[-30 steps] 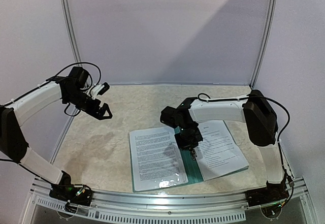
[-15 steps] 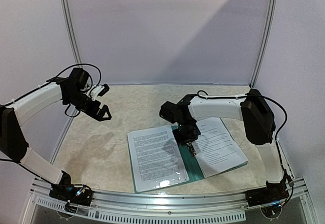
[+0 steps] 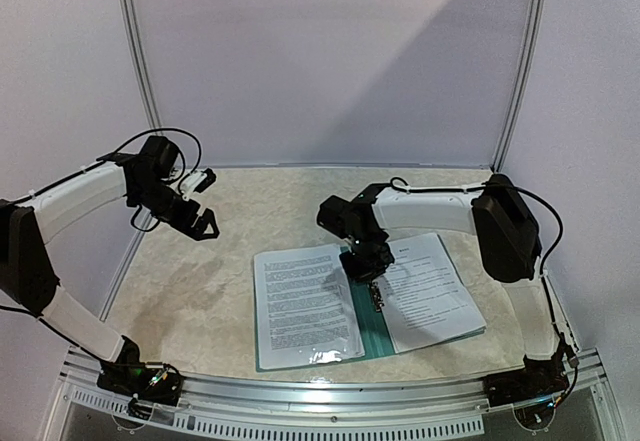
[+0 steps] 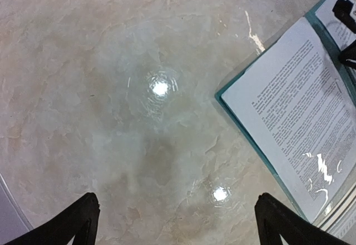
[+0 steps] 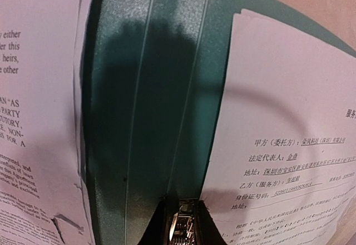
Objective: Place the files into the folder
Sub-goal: Close the folder with files at the center of the board.
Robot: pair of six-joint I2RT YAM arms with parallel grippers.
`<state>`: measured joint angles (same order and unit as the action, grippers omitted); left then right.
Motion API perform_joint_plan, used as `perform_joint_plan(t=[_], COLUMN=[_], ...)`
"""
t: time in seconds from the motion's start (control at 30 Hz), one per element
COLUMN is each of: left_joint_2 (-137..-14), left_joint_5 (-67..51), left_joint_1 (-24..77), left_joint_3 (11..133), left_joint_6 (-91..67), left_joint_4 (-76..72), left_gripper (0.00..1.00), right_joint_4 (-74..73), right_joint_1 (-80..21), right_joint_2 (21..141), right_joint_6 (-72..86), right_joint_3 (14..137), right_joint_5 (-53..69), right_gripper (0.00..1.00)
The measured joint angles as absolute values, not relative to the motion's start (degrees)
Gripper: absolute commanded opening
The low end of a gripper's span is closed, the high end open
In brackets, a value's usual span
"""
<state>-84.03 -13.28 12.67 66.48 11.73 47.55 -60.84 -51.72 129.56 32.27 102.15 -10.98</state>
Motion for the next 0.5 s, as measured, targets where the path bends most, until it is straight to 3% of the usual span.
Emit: perform_joint_plan(t=[0.5], left_joint_2=[-85.36], left_joint_5=[-13.21], left_joint_1=[14.85], left_joint_3=[64.73], left_joint_6=[5.87], left_joint_4=[44.80], left_gripper=[1.00], right_joint_4=[-50.70], right_joint_1=[-50.50], right_joint_2=[123.07], right_joint_6=[33.54], right_joint_3=[92.38], right_joint_5=[-10.07], right_gripper=[0.00])
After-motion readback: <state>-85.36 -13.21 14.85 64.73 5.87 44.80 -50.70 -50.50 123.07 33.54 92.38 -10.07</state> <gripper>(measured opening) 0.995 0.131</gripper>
